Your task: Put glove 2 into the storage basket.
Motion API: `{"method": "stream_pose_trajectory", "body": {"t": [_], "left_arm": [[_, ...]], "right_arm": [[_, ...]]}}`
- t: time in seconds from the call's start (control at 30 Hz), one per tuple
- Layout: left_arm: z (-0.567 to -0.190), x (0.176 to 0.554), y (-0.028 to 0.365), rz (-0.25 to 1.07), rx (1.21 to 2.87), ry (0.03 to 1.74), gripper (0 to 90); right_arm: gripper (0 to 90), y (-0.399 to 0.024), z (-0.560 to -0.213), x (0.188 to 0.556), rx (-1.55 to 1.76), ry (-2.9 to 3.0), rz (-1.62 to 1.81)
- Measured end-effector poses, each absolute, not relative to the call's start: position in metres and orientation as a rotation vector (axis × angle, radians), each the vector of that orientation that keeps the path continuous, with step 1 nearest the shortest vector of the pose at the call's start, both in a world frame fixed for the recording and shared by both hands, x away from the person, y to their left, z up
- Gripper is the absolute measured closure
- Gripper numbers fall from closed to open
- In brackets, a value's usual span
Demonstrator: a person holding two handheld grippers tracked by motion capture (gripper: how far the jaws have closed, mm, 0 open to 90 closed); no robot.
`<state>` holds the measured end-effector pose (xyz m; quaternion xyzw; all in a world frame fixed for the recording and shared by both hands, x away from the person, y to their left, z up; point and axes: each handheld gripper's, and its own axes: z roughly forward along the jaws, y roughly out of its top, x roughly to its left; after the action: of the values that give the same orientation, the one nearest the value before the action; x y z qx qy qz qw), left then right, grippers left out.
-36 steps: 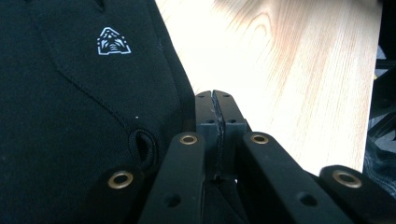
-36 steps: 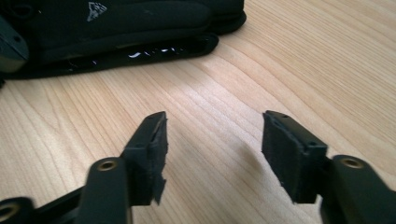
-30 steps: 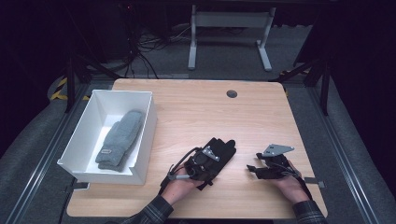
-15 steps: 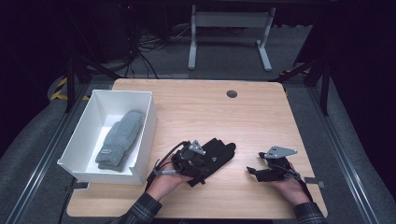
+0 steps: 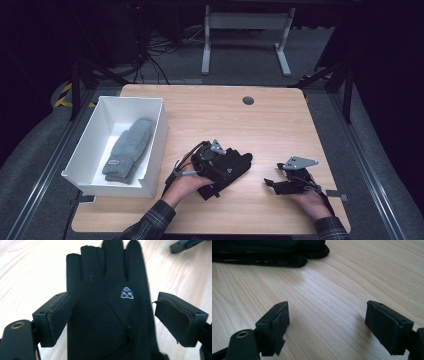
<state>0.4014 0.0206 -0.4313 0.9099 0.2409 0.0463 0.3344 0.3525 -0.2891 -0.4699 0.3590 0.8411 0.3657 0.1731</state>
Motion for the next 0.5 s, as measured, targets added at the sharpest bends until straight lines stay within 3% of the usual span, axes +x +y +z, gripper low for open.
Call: {"method": "stream_pose_trajectory", "body": {"t": [0.5], "left_arm": [[-0.456,0.414,0.013,0.106,2.453,0.685,8.9]], "right_arm": [[20.1,-0.289,-0.470,0.353,1.019,2.385,1.036]]}}
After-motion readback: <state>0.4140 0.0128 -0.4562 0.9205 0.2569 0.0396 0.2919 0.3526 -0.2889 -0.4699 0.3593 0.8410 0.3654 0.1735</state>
